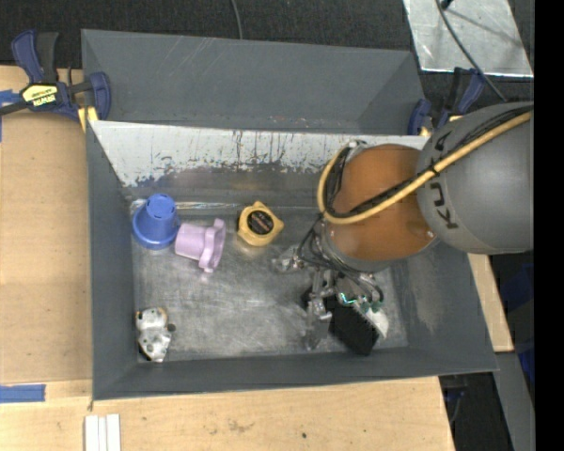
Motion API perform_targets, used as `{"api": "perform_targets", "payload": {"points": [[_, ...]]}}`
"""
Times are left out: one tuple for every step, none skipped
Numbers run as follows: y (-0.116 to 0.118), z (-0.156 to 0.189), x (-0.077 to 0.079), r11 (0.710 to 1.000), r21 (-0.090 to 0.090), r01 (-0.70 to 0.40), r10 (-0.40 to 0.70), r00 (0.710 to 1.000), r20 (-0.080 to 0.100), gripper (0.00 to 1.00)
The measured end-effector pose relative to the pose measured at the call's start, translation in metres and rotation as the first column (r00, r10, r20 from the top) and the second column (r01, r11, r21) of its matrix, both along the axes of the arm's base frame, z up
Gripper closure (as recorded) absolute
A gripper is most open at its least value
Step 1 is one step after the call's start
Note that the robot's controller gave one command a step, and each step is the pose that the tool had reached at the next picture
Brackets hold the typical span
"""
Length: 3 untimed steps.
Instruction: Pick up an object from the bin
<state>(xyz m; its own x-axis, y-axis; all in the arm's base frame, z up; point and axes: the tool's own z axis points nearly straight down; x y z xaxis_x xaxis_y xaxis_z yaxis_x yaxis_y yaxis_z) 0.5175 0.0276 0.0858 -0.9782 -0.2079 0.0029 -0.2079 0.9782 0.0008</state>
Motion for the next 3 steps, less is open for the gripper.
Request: {"api": "perform_targets", "payload": {"points": [[0.0,0.001,-0.001,1.0,0.0,-0.002,0.002,1.0,0.0,0.0],[0.012,-0.006,-0.01,0.993,-0.002,-0.117,0.117,0.993,0.004,0.0],[-0.017,0.036,-0.006,0.917,0.002,-0.399,0.399,0.917,0.003,0.0]]}}
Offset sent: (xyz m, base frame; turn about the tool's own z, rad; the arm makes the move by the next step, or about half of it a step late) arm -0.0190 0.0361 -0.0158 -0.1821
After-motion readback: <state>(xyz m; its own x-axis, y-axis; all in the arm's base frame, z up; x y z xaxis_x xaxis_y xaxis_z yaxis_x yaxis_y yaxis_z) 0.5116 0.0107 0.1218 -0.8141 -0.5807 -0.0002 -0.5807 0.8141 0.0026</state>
